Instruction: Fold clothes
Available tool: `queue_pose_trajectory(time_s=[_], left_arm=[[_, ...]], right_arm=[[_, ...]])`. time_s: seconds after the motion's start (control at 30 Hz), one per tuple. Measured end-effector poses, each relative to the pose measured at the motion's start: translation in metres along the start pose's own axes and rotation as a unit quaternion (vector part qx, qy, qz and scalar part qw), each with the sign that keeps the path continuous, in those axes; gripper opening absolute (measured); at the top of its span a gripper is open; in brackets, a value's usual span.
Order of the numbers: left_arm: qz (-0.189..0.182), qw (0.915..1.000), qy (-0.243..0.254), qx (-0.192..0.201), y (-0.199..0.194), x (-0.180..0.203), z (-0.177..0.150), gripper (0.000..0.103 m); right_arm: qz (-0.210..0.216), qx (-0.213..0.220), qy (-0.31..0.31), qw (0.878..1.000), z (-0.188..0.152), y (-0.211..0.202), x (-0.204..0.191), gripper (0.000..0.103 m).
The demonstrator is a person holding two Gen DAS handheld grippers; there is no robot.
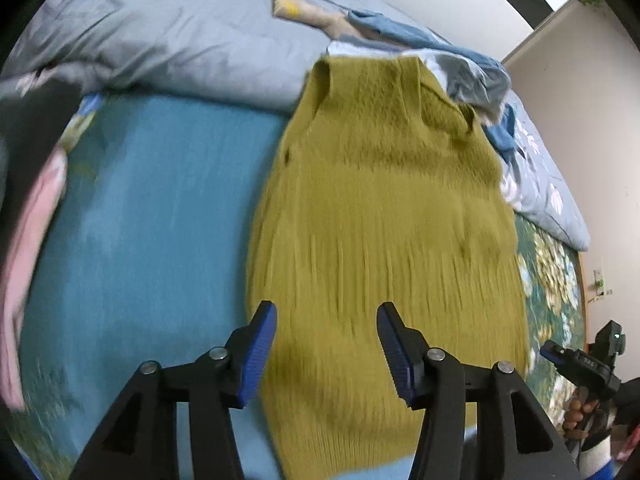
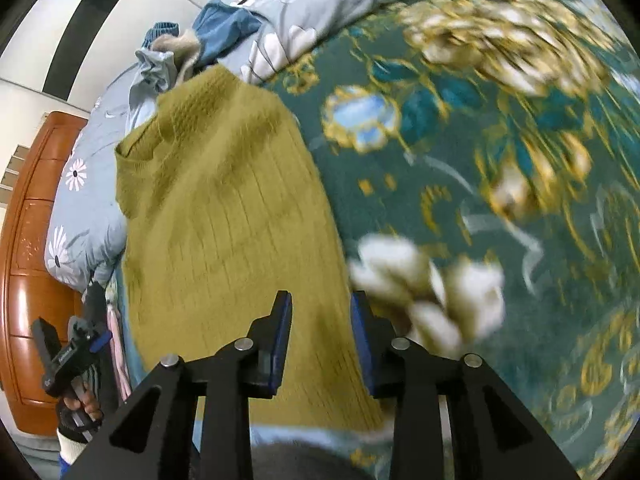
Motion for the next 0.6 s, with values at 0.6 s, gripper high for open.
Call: queue_pose_trajectory(time_s=[0.6], left_arm=[[-0.080, 0.9954, 0.024, 0.048, 0.118, -0.034, 0.174, 0.060]], right_arm=[[0.105, 0.023, -0.077, 0.991, 0.199, 0.109, -0.165, 0.043]])
Point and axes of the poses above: each gripper's, at about its wrist camera, not at the fingertips, and y roughly the way its jaws point, x to its right, z to its top, the point moved 6 cm from there along y, roughly the way its jaws point, and after that the axes turned 11 degrees about y, right-handed, at the moved point
